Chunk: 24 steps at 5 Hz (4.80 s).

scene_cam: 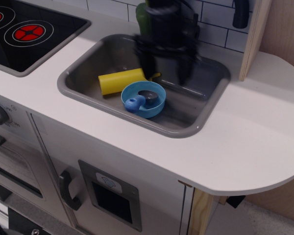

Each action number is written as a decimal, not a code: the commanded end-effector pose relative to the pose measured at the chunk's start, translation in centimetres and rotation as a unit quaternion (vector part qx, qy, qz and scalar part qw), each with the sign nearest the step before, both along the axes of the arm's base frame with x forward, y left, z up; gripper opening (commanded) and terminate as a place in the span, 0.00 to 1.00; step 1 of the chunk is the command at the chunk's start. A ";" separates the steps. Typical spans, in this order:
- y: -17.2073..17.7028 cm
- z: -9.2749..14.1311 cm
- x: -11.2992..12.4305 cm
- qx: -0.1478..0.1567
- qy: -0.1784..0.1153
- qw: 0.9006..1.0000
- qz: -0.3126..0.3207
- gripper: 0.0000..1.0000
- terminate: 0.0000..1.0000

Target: Take spoon out of bowl sink

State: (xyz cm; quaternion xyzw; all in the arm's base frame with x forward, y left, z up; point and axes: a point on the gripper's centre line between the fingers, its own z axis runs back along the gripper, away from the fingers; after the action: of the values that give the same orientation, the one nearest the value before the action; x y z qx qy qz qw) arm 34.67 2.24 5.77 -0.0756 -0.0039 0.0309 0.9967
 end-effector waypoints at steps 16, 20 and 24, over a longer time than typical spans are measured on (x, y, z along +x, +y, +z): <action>2.8 0.9 -1.2 0.049 -0.080 0.991 0.100 0.00 0.00; -3.6 -0.2 -0.6 0.045 -0.075 0.995 0.044 0.00 0.00; -5.6 -4.6 0.0 0.066 -0.027 0.997 0.038 1.00 0.00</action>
State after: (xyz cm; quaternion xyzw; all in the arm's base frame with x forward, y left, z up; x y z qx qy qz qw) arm 33.96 -3.23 0.07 -0.0102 -0.0132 0.0691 0.9975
